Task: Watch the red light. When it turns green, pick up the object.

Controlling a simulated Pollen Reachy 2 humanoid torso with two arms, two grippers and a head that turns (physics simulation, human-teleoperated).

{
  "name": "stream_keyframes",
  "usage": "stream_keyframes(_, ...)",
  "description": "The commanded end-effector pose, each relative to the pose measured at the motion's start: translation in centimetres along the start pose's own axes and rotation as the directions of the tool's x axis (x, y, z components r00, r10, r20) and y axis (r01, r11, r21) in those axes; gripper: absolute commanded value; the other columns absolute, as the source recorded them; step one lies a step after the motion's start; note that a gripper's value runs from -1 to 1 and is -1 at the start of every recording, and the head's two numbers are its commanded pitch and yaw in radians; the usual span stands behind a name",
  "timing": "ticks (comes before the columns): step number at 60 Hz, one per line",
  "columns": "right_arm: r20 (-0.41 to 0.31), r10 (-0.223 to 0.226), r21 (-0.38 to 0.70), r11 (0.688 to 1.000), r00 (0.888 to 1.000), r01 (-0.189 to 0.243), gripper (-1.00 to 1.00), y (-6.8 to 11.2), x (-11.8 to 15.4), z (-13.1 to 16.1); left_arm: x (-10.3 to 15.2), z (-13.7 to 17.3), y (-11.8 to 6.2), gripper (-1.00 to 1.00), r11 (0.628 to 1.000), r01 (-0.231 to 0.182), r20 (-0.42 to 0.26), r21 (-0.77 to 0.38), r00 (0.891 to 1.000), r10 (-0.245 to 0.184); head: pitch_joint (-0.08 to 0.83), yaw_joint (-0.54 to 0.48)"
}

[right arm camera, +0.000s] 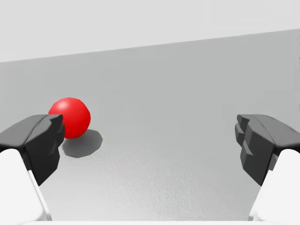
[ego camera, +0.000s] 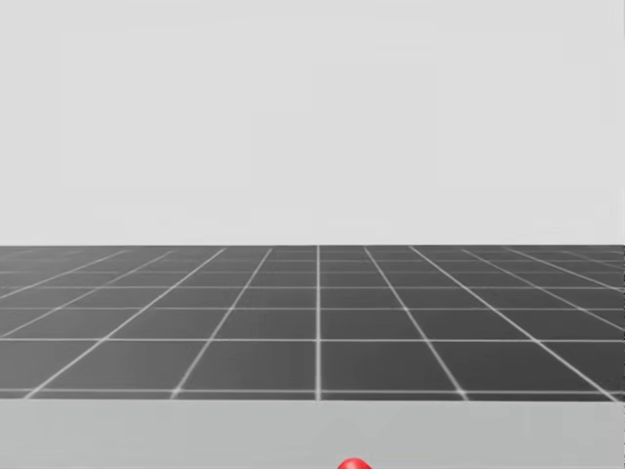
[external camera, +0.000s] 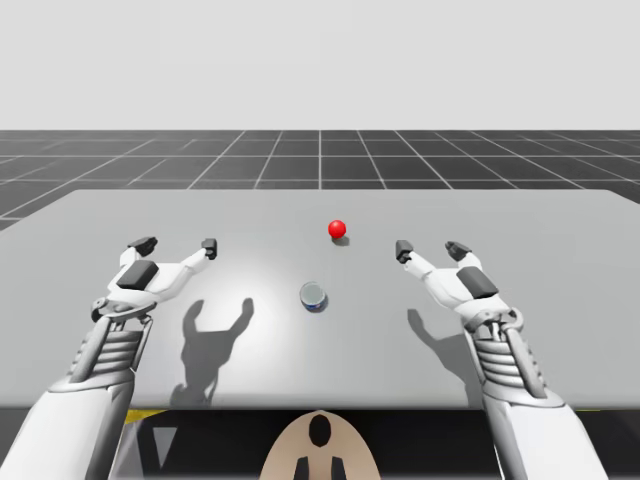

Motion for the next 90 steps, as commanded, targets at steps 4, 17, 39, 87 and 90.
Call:
stream_keyframes(4,0.002,-0.038,0.009,0.999,0.999,0.038,-1.00,0.62,-0.16,0.36,-0.09,-0.14,0.08,-1.00,1.000,0.004,-0.014,0.008,1.000,-0.004,-0.029,0.01)
stream_keyframes(17,-0.013,-0.028,0.017,0.999,1.000,0.028,-1.00,0.64,0.05,0.37,-0.12,-0.13,-0.01,-1.00,1.000,0.009,-0.013,0.009,1.000,-0.009,0.125,0.00)
stream_keyframes(39,0.002,-0.007,0.002,1.000,1.000,0.007,-1.00,0.60,0.18,0.31,-0.25,-0.20,-0.11,-1.00,1.000,0.021,-0.019,0.003,1.000,-0.021,0.345,-0.04)
stream_keyframes(87,0.008,0.021,0.010,1.000,1.000,-0.021,-1.00,0.62,0.20,0.41,-0.22,-0.17,-0.18,-1.00,1.000,0.029,-0.013,-0.003,1.000,-0.029,0.429,-0.06)
stream_keyframes(90,0.008,0.020,0.011,1.000,1.000,-0.020,-1.00,0.63,0.22,0.41,-0.21,-0.16,-0.18,-1.00,1.000,0.030,-0.013,-0.003,0.999,-0.030,0.429,-0.06)
